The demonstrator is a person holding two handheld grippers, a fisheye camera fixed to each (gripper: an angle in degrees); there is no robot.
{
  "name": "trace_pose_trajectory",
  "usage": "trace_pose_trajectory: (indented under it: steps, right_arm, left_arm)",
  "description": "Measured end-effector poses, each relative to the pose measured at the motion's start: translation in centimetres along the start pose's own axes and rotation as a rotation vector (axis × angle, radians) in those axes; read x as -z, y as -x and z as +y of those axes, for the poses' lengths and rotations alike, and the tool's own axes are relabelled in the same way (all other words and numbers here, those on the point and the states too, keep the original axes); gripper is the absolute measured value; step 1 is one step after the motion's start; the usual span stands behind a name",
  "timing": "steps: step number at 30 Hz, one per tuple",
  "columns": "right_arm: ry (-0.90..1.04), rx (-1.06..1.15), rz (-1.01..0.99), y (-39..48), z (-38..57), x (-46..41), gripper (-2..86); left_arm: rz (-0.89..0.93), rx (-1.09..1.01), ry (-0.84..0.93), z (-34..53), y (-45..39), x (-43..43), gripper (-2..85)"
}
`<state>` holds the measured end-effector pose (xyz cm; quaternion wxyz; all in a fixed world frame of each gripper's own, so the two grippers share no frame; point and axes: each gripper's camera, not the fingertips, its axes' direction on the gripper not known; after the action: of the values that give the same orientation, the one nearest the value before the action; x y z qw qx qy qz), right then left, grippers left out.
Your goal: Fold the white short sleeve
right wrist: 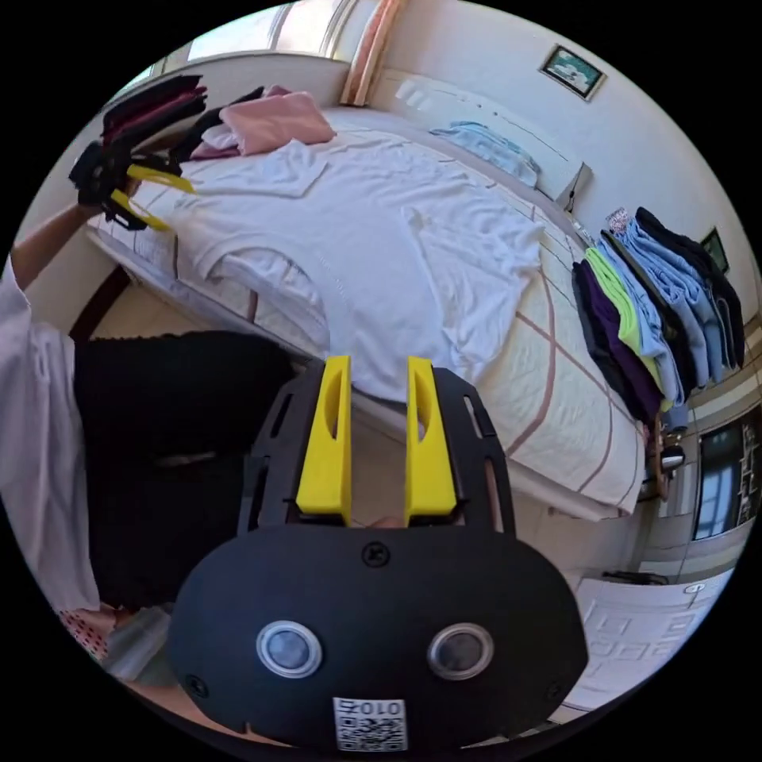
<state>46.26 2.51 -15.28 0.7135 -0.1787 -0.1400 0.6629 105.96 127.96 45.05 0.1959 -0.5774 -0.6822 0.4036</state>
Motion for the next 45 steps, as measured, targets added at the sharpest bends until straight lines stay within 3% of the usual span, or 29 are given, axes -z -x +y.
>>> trace_pose_trajectory:
  steps: [5, 9, 14, 25, 31, 35, 45]
  right_arm:
    - [0.049, 0.153, 0.229, 6.2, -0.9, -1.2, 11.3]
    - [0.137, 0.306, 0.275, 9.2, -2.6, -3.6, 12.2]
    - [0.162, 0.423, 0.33, 11.4, -3.0, -4.1, 12.3]
    - [0.106, 0.446, 0.46, 13.5, -2.7, -4.0, 5.6]
    - [0.073, 0.376, 0.306, 11.3, -3.5, -0.5, 2.5]
    - [0.122, 0.407, 0.1, 8.3, -2.3, 2.1, 2.3]
    - [0.095, 0.458, 0.04, 5.6, -0.7, 5.0, 3.5]
  left_arm:
    - [-0.039, -0.227, 0.06, -3.1, -2.2, -2.8, 10.5]
    - [-0.013, -0.272, 0.092, -4.0, -2.0, -4.1, 8.7]
    - [0.151, -0.101, 0.026, -2.7, 1.8, -4.0, 3.8]
    - [0.447, 0.153, -0.144, 1.4, 9.1, -3.8, 0.1]
    - [0.35, 0.138, -0.106, 1.7, 9.0, -4.1, -0.1]
    - [0.315, 0.068, -0.051, 1.2, 6.9, -5.0, -0.1]
    - [0.317, 0.114, -0.067, 2.4, 8.5, -4.0, -0.1]
